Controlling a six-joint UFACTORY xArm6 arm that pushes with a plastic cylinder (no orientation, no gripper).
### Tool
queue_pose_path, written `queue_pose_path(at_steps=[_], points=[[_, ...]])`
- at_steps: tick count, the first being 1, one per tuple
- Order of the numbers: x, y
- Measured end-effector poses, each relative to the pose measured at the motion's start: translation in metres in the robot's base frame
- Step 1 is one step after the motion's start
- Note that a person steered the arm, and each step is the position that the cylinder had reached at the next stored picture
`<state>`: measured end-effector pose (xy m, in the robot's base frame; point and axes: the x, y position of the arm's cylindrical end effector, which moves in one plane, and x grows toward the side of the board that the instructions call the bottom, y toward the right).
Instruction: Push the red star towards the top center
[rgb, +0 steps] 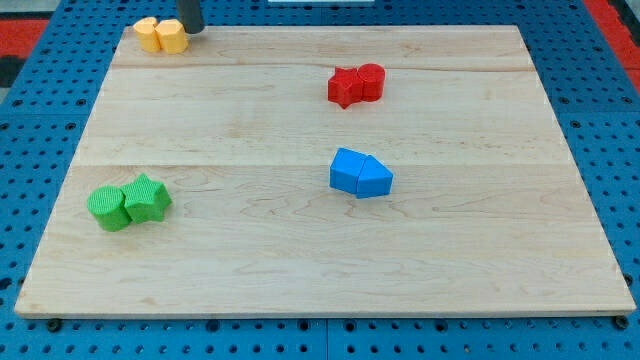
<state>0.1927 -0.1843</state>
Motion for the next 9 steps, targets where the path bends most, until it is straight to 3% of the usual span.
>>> queue_pose_path(at_steps=[1, 2, 4, 5, 6, 7, 9], points=[[0.001, 0.010], [0.027, 0.050], [0.146, 0.088], [0.165, 0.154], [0.165, 0.232], [0.155, 0.270], [0.133, 0.240]])
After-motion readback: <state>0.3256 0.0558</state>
